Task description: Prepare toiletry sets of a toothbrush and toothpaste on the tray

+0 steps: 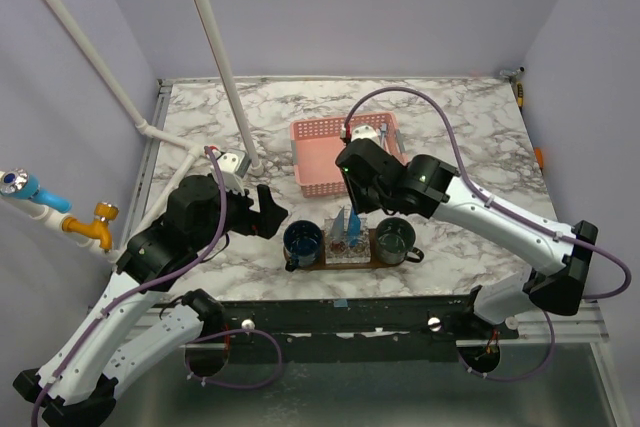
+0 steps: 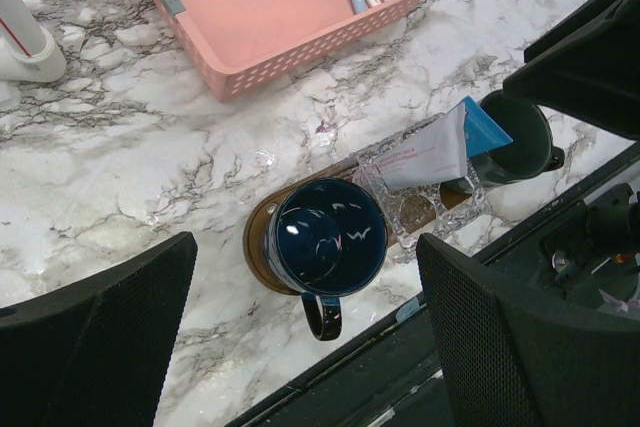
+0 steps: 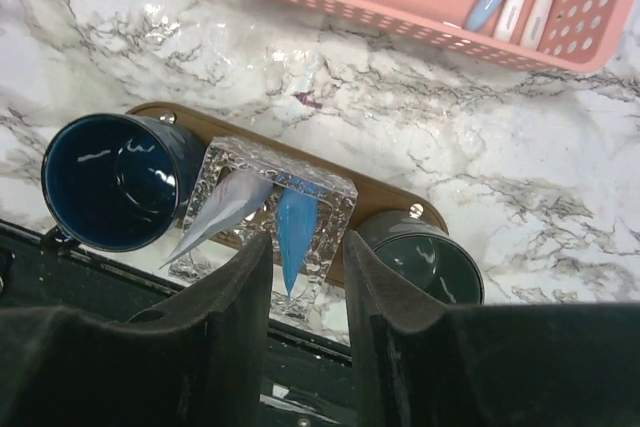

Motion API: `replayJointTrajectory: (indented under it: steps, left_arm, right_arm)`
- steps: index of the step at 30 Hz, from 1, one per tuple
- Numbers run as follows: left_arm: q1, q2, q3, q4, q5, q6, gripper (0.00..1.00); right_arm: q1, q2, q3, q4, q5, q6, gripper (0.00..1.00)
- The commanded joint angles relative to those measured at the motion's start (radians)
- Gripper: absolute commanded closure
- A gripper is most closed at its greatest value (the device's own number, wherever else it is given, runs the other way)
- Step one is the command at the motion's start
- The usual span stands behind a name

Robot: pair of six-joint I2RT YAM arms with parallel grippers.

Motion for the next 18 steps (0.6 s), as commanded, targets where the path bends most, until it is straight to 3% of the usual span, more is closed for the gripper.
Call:
replayJointTrajectory:
  steps: [1, 18]
  left_arm:
    - [0.006, -0.002, -0.011, 0.002, -0.024, 0.004, 0.1]
    - [0.006, 0.001, -0.017, 0.001, -0.053, 0.001, 0.09]
  right_arm:
    - [-0.027, -0.006, 0.055, -0.032, 0.09, 0.006, 0.62]
    - [-0.35, 0.156, 0.076, 0.172, 0.003, -0.104, 0.62]
